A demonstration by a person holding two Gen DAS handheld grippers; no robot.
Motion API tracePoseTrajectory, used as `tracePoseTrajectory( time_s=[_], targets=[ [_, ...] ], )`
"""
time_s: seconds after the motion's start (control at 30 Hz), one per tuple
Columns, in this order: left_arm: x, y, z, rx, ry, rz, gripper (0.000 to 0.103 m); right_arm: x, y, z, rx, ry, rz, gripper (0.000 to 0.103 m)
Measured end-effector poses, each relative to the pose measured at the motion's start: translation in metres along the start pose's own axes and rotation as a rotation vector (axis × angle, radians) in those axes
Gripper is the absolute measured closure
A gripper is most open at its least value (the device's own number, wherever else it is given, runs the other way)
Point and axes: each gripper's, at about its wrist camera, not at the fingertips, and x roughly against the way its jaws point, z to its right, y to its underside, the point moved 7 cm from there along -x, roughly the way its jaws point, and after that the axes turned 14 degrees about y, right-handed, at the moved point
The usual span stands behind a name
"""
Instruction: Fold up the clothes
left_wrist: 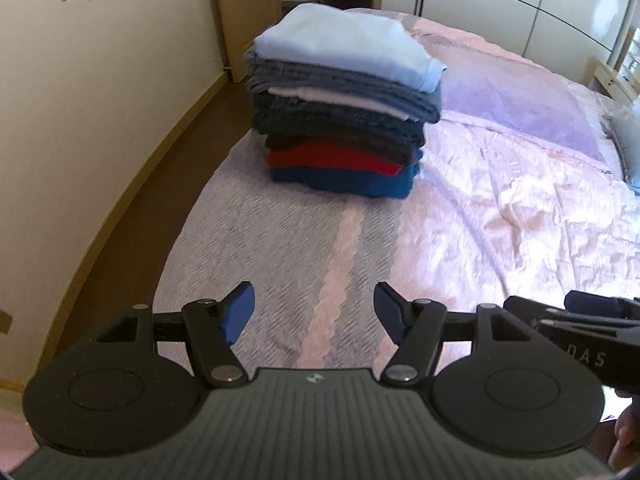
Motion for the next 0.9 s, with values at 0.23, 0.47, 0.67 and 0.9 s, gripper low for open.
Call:
tracePoseTrajectory(
  time_s=[0.23,0.47,0.67,0.9],
  targets=[
    [0.005,0.006,-0.021,0.038,-0.023,0.003,0.040,-0.001,0.005,-0.018,0.027,-0.014,-0.016,0.029],
    [-0.008,-0.003,-0.040,0.024,-0.012,-0.017,0.040,-0.014,-0.005,-0.035,0.017,0.001,-0.038,0.029],
    [-0.022,-0.015,-0.061,0.001,0.004,-0.046,0.040,-0.027,-0.019,-0.058,0.005,0.012,-0.061,0.029],
    [-0.034,-0.044,-0.082,-0.034,0.020,-0.038,0.040,-0.040,-0.037,-0.075,-0.031,0.034,-0.062,0.029]
  ],
)
